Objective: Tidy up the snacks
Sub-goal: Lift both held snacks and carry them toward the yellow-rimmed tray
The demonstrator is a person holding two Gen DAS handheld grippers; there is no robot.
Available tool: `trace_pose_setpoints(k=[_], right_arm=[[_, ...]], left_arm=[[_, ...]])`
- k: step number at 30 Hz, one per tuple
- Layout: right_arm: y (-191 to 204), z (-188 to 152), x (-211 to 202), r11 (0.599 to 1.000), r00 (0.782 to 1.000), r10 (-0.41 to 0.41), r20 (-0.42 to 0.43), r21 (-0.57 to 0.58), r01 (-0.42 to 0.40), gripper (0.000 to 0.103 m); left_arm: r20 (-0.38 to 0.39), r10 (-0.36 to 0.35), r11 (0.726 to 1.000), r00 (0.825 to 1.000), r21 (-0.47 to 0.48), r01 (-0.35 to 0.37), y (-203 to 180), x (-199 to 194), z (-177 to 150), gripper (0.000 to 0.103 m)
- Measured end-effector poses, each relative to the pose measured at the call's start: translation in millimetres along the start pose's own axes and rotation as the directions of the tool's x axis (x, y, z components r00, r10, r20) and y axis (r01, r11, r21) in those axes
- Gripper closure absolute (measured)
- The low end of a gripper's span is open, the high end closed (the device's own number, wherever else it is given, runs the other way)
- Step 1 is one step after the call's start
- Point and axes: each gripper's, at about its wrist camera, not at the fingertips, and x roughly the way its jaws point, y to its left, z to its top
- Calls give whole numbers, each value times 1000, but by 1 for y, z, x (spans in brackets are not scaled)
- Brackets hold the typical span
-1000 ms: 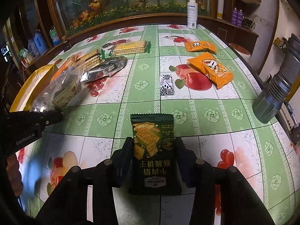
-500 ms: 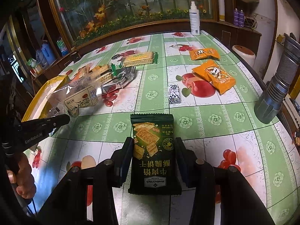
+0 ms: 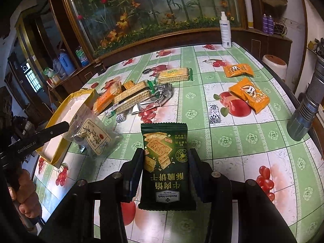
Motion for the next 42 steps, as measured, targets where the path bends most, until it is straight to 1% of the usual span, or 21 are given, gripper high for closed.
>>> trace_pose_setpoints(k=[4,9,17,25,34,42], right_arm=[[16,3,-1,999,1000,27,4,-26,-27,57],[36,3,-5,997,998,59,10,-56,-59,57],[62,8,-8,991,995,99,14,-94,-98,57],[87,14,-9,981,989,146,15,-132,-142,58],[121,23,-4,966,981,192,15,-180,-186,58],[156,30,5,946,970,244,-2,-219,-238,58]], left_arm=[[9,16,1000,1000,-23,-16,12,-8,-2,103],[16,19,999,1000,-43,-19,22,-16,-7,103],[65,43,997,997,-64,-39,31,-39,-5,103],[110,74,993,991,-95,-63,48,-61,-1,103],[147,121,984,982,-152,-98,74,-81,2,103],[169,186,968,968,-202,-150,101,-94,4,103]])
